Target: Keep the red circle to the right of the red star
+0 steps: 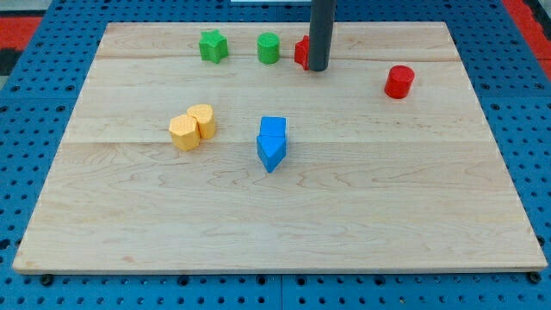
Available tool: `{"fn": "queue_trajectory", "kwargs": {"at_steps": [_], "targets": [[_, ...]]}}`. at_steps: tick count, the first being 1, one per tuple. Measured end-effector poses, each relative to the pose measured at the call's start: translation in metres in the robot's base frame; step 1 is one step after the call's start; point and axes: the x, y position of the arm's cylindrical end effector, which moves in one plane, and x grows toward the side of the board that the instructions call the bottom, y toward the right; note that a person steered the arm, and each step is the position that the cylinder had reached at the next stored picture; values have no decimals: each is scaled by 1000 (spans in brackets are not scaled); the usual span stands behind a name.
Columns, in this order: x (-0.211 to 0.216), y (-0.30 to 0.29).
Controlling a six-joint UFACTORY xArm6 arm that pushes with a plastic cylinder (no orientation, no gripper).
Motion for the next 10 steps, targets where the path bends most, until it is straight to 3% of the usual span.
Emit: {"fn": "queue_trajectory", "kwargs": {"at_steps": [2,4,6,7,8,9,10], "targets": [[12,-31],[11,-14],[53,14],[90,43],[101,117],[78,146],[46,107]]}}
